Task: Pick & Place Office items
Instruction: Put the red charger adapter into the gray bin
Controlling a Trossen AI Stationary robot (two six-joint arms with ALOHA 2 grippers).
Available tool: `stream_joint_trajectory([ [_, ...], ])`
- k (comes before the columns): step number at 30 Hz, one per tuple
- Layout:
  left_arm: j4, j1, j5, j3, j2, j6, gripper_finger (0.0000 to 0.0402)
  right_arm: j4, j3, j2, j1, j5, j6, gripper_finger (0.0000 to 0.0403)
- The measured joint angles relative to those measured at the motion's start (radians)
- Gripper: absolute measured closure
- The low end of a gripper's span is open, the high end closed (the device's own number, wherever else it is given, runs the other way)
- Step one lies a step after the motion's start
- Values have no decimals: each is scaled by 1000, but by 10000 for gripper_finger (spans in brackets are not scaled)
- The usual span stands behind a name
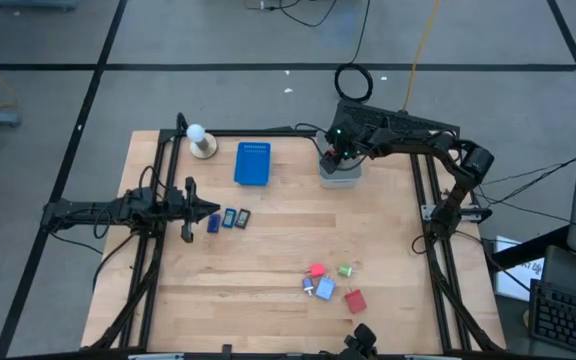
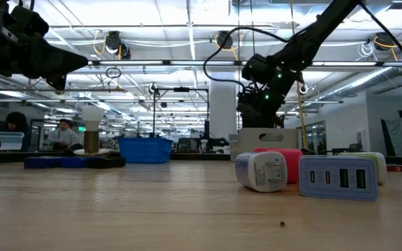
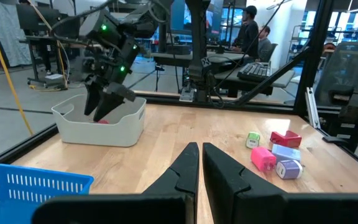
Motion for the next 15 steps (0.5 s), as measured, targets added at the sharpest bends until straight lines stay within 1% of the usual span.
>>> stream_joint_trajectory([
  [7, 0, 0, 0, 0, 0, 0, 380, -23, -1, -107, 21, 0, -7, 161],
  [13, 0, 0, 0, 0, 0, 0, 380, -60, -1, -224, 83, 0, 9, 161],
  [15, 0, 0, 0, 0, 0, 0, 380, -99, -1, -263, 111, 0, 6, 161],
])
